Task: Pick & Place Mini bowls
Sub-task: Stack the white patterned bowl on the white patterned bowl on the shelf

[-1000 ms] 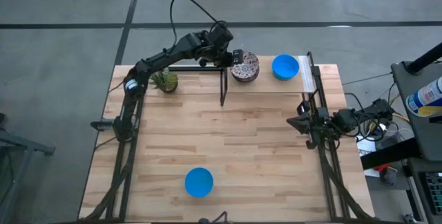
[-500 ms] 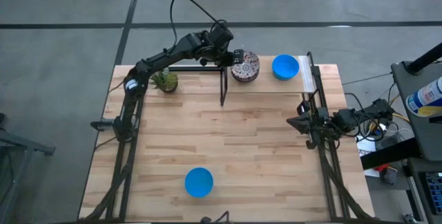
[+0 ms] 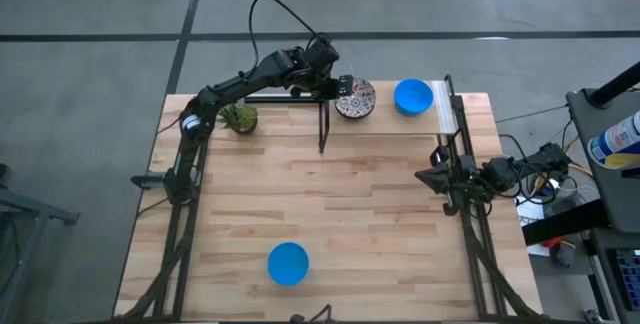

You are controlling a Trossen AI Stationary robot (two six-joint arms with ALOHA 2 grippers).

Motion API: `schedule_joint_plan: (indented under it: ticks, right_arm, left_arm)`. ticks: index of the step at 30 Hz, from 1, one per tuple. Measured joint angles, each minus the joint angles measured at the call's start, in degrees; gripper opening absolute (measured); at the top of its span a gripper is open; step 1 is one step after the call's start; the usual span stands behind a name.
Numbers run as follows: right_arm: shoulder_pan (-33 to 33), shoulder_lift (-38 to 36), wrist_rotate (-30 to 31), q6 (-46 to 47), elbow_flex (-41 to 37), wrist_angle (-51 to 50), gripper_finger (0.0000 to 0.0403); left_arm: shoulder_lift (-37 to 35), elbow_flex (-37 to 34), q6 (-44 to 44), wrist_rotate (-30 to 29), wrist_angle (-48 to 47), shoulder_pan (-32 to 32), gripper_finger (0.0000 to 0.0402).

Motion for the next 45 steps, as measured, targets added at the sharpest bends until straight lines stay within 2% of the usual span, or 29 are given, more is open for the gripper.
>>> schedule_joint_plan:
  ticks: [15,45]
  right_arm:
    - [0.0,0.0,0.0,0.0,0.0,0.0,0.0008]
    - [0.0,0.0,0.0,0.0,0.0,0.0,0.0008]
  left_arm:
    - [0.0,0.1,-0.2,0.0,1.8,0.0,0.0087]
    - [-2.2,2.1,3.9,0.3,-1.3,0.2,0.009]
